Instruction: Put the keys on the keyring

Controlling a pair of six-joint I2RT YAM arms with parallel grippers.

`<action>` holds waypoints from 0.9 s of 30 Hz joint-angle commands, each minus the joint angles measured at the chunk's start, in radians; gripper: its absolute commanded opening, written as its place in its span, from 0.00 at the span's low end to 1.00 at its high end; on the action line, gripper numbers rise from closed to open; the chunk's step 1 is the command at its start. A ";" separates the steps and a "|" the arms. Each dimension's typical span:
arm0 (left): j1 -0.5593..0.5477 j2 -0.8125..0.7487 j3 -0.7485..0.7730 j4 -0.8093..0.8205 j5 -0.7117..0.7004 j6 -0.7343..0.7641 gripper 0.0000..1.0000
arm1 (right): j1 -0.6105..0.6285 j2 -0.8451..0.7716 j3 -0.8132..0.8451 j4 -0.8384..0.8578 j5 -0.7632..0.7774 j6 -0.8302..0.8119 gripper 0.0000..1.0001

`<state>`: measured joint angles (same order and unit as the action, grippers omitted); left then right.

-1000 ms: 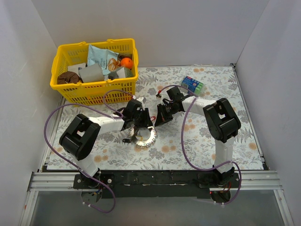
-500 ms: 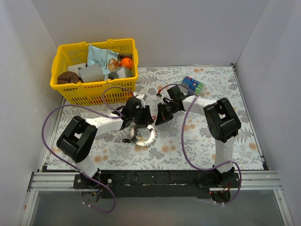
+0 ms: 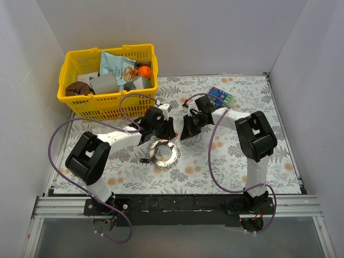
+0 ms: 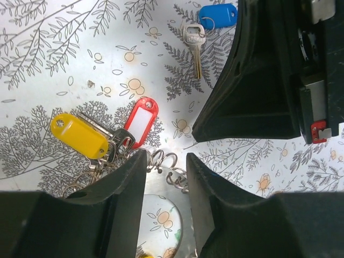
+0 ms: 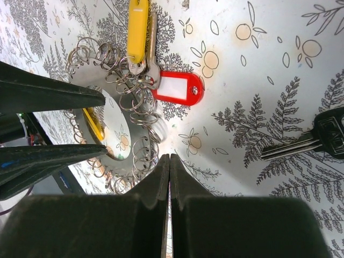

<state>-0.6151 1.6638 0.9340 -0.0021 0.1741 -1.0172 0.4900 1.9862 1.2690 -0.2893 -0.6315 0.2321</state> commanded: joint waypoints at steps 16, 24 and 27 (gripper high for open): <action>0.002 0.056 0.071 -0.059 0.053 0.106 0.30 | -0.010 -0.041 -0.016 -0.007 -0.005 -0.016 0.04; -0.002 0.079 0.075 -0.061 0.064 0.106 0.30 | -0.011 -0.043 -0.020 -0.005 -0.005 -0.016 0.04; -0.005 0.088 0.072 -0.064 0.064 0.104 0.30 | -0.011 -0.044 -0.020 -0.005 -0.004 -0.016 0.04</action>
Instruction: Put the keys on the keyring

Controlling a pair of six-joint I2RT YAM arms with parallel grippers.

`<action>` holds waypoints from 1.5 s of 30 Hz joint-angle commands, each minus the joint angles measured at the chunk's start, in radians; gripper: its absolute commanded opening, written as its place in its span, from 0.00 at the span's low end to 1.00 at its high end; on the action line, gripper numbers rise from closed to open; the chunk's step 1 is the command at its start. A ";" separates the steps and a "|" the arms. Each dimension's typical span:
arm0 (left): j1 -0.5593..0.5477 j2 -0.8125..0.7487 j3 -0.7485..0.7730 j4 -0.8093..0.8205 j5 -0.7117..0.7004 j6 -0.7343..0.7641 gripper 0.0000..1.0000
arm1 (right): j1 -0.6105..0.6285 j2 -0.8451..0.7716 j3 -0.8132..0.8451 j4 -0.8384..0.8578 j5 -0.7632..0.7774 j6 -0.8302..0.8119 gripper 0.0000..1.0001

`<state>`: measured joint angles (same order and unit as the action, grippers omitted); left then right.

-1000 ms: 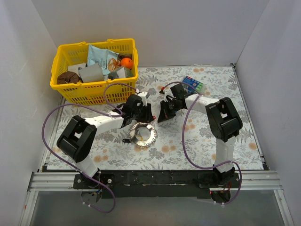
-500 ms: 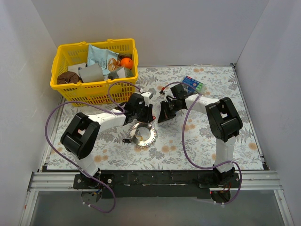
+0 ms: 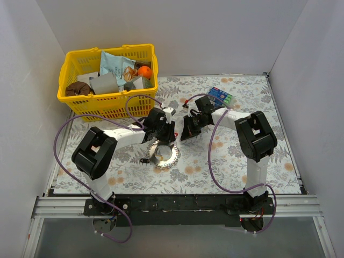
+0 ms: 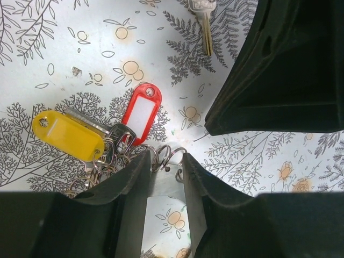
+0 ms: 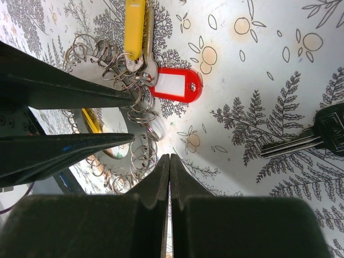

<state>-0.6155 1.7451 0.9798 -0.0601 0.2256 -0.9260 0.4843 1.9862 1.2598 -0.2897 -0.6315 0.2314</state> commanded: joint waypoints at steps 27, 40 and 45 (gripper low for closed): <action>-0.017 -0.012 0.043 -0.040 -0.057 0.019 0.04 | -0.021 -0.079 0.001 -0.028 0.007 -0.038 0.04; -0.018 -0.183 0.082 -0.127 0.038 0.072 0.04 | -0.036 -0.216 0.021 0.015 -0.103 -0.053 0.27; -0.017 -0.234 0.105 -0.187 0.084 0.116 0.04 | -0.036 -0.311 -0.020 0.107 -0.137 -0.041 0.54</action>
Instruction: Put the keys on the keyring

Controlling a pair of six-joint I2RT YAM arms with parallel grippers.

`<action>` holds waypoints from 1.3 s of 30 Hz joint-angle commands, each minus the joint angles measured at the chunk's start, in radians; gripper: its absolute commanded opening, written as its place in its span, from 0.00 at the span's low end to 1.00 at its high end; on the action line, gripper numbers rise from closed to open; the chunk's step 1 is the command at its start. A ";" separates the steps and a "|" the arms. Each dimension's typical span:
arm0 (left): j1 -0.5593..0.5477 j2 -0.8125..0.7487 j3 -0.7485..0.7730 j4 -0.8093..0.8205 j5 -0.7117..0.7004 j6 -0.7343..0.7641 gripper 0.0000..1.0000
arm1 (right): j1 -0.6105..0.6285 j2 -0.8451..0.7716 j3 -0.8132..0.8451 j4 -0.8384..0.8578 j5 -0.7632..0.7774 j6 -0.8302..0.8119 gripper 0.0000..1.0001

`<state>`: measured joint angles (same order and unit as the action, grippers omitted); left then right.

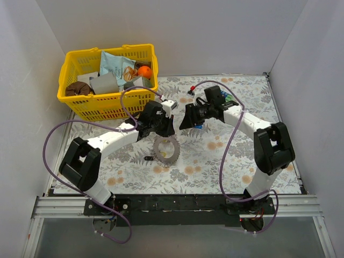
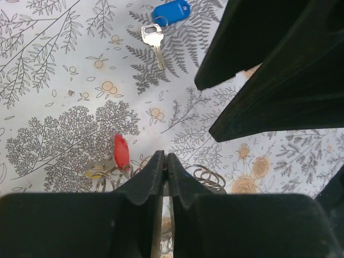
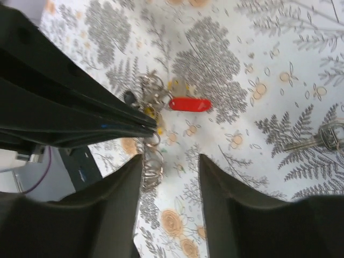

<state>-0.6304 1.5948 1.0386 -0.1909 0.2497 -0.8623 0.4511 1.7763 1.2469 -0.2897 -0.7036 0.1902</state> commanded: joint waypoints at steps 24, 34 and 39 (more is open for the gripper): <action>-0.002 -0.288 -0.058 0.056 0.292 0.174 0.04 | -0.011 -0.218 -0.253 0.452 -0.329 0.061 0.62; -0.002 -0.269 -0.043 0.070 0.313 0.143 0.04 | 0.024 -0.229 -0.274 0.509 -0.362 0.115 0.55; -0.003 -0.266 -0.045 0.073 0.296 0.140 0.03 | 0.024 -0.224 -0.277 0.517 -0.373 0.126 0.48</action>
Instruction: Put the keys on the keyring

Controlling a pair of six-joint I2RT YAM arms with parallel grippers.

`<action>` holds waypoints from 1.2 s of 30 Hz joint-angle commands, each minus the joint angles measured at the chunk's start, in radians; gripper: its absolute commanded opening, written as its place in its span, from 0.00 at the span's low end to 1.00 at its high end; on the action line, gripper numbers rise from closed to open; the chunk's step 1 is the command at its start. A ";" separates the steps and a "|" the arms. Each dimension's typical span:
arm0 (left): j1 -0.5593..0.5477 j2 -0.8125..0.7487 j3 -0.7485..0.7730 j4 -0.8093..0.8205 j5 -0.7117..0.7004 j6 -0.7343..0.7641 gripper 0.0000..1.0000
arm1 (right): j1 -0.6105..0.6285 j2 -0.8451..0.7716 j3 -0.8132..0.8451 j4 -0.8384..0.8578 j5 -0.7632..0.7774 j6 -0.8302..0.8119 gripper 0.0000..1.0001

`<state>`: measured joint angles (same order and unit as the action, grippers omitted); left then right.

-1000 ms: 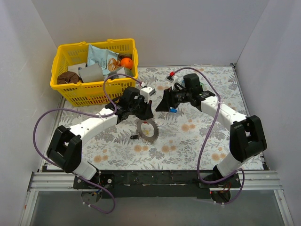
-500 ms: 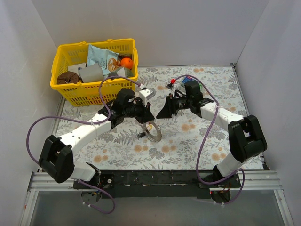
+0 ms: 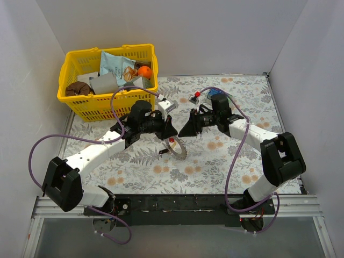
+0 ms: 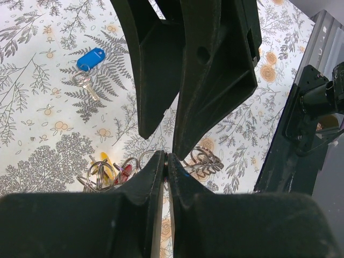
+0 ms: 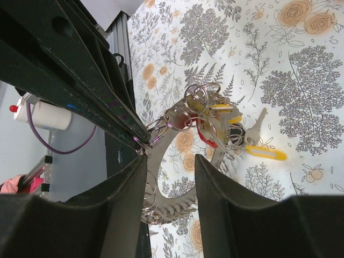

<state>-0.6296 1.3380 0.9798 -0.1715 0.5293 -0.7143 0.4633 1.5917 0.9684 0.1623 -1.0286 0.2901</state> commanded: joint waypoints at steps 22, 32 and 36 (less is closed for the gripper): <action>-0.002 -0.103 -0.073 0.070 0.167 0.131 0.02 | -0.031 -0.144 -0.014 0.163 -0.114 0.061 0.69; -0.002 -0.214 -0.182 0.230 0.302 0.188 0.02 | -0.029 -0.182 -0.045 0.200 -0.208 0.087 0.69; -0.001 -0.220 -0.201 0.286 0.334 0.185 0.00 | -0.017 -0.188 -0.062 0.269 -0.240 0.138 0.65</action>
<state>-0.6304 1.1500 0.7925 0.0071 0.7879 -0.5472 0.4339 1.4349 0.9215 0.3340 -1.2022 0.3813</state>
